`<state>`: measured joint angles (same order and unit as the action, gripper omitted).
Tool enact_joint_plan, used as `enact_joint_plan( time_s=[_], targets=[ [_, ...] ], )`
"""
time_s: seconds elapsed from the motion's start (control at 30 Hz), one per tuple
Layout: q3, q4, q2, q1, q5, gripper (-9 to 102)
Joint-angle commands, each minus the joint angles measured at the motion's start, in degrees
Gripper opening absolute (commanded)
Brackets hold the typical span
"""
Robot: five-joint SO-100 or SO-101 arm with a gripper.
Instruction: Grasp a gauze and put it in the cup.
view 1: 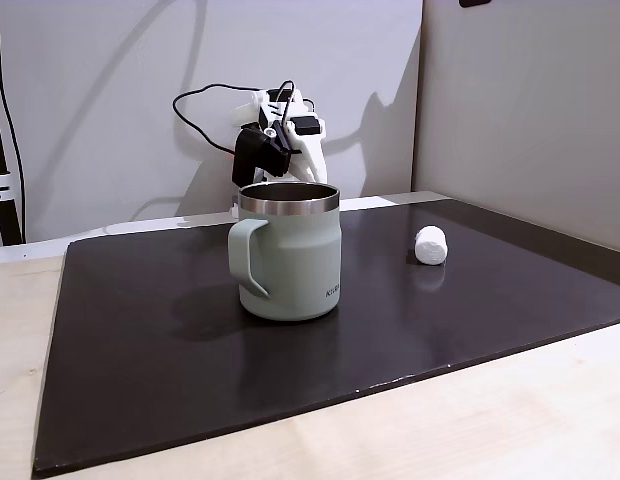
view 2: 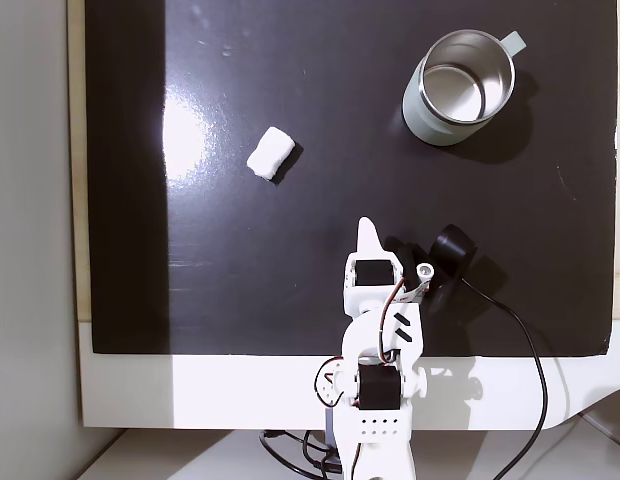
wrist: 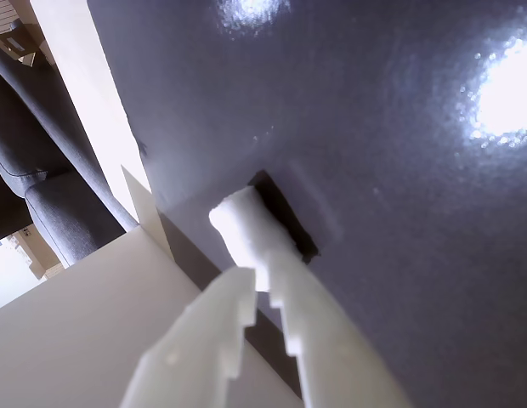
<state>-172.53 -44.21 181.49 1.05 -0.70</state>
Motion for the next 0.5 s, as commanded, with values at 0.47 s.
enact_joint_plan(
  time_s=[0.47],
  targets=[
    [30.1, -7.1, -24.8, -1.8, -0.5, 0]
  ],
)
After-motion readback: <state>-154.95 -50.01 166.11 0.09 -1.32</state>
